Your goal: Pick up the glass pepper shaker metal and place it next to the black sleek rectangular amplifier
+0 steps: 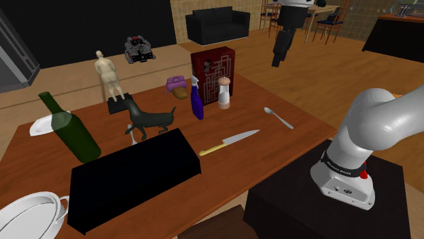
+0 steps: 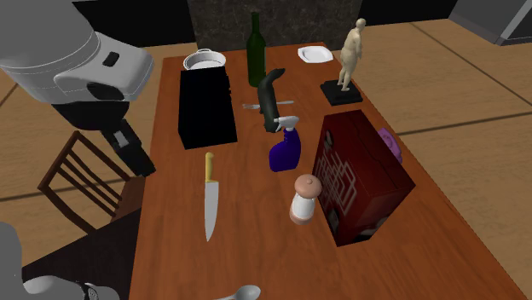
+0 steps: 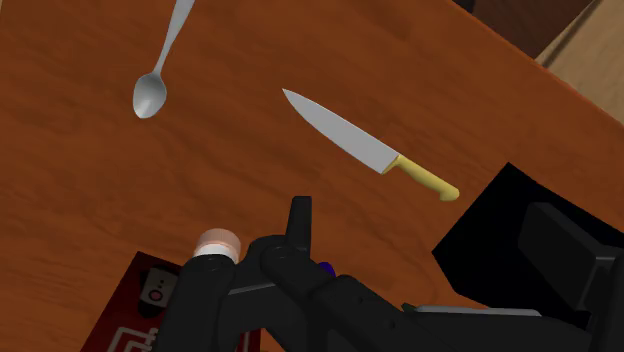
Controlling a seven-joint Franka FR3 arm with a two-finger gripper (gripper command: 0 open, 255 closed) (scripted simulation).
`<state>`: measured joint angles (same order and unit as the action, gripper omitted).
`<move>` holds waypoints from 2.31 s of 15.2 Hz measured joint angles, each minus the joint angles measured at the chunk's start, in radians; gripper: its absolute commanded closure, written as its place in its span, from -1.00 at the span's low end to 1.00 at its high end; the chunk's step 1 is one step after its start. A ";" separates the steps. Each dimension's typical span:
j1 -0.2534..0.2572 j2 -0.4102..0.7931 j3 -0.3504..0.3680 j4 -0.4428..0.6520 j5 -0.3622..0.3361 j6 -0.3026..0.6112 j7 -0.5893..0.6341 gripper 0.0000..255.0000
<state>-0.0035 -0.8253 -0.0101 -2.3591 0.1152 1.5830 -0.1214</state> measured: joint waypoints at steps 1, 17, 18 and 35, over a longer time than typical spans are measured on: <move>0.000 0.000 0.000 0.000 0.000 0.000 0.000 -1.00; -0.002 0.556 -0.130 0.235 -0.012 0.266 -0.217 -1.00; -0.005 0.587 -0.140 0.255 -0.010 0.271 -0.236 -1.00; -0.052 1.172 -0.177 0.731 0.096 0.320 -0.415 -1.00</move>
<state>-0.0560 0.3471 -0.1872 -1.6281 0.2109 1.9029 -0.5360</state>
